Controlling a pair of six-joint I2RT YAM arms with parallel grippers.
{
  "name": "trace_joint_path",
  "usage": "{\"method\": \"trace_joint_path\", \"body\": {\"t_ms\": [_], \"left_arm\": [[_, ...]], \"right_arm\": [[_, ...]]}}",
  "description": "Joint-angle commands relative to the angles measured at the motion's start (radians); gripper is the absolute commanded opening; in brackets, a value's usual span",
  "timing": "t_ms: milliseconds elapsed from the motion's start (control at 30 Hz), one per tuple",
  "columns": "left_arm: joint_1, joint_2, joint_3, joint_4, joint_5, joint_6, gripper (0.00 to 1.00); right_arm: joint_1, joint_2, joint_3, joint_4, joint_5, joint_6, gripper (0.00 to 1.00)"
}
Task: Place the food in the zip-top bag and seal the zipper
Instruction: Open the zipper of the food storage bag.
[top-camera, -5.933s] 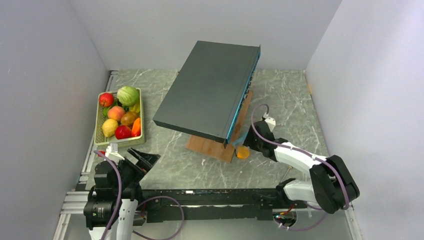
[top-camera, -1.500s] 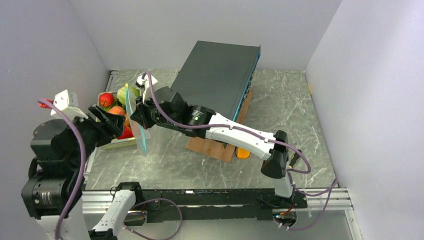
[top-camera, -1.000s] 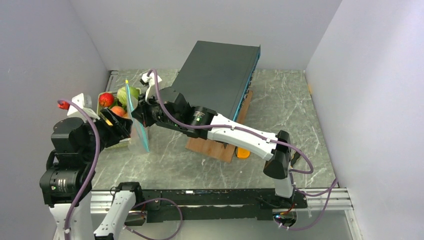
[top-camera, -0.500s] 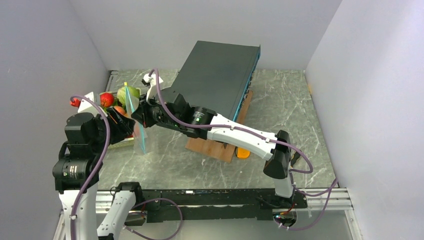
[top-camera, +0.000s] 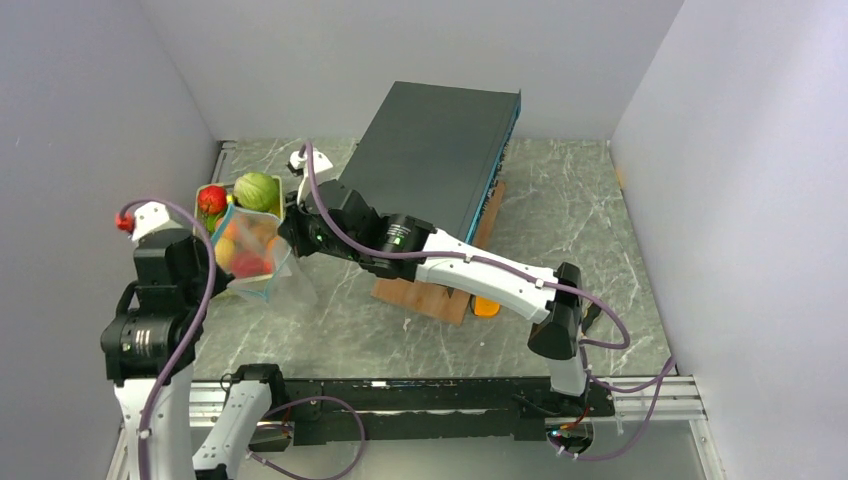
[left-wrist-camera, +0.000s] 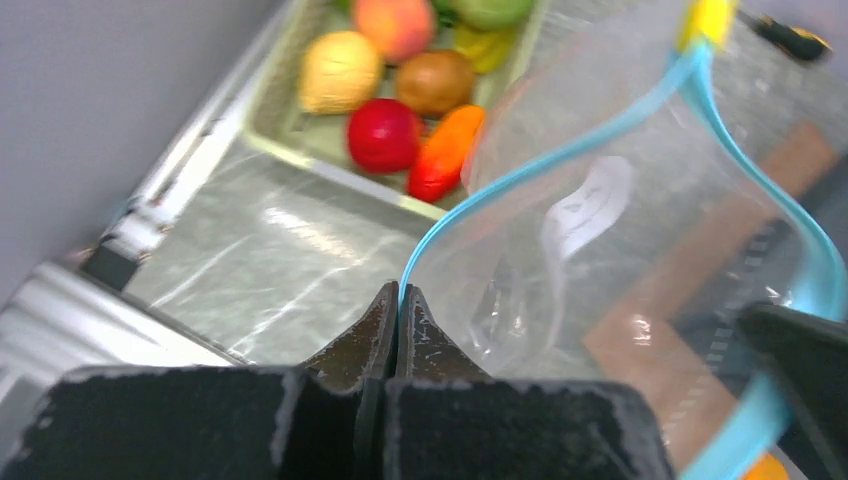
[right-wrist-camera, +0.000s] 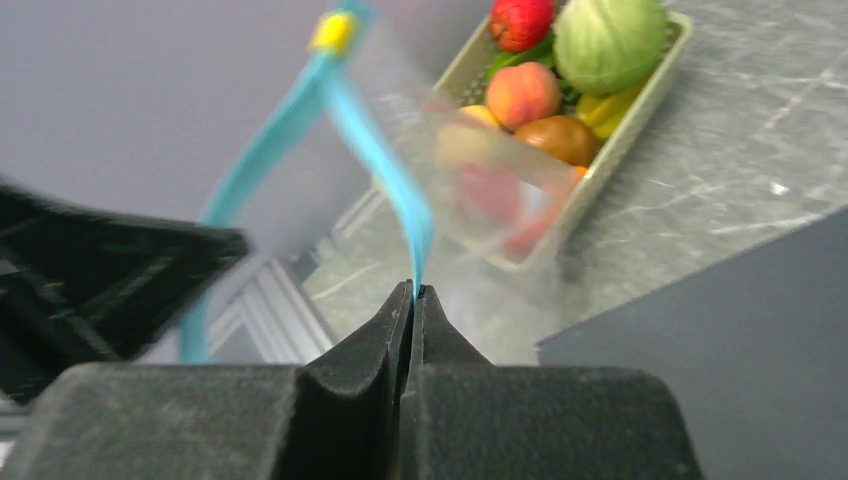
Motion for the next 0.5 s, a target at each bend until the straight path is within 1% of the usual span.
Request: {"method": "trace_joint_path", "body": {"t_ms": [0,67,133,233,300,367,467], "left_arm": [[0.005,-0.069,0.103,-0.213,-0.349,-0.09,0.0],[0.005,-0.094,0.119,-0.242,-0.382,-0.111,0.0],[0.005,-0.116,0.12,-0.25,-0.371,-0.124,0.0],[0.006,-0.143,0.094,-0.217,-0.26,-0.077,0.0],[0.005,-0.141,0.104,-0.221,-0.18,-0.064,0.0],[0.006,-0.145,0.105,-0.211,-0.059,-0.028,0.0],[0.005,-0.167,0.083,-0.207,0.095,-0.006,0.0]], "right_arm": [[0.0,-0.1,-0.01,-0.015,0.147,-0.083,0.0],[0.003,-0.118,-0.046,0.022,0.124,-0.104,0.0],[0.004,-0.109,-0.045,0.048,0.07,-0.113,0.0],[0.021,-0.083,-0.025,0.071,-0.005,-0.144,0.0],[0.044,-0.069,-0.001,0.068,-0.034,-0.17,0.0],[0.078,-0.057,0.033,0.037,-0.052,-0.182,0.0],[0.12,-0.069,0.041,-0.039,-0.059,-0.12,0.0]]}}
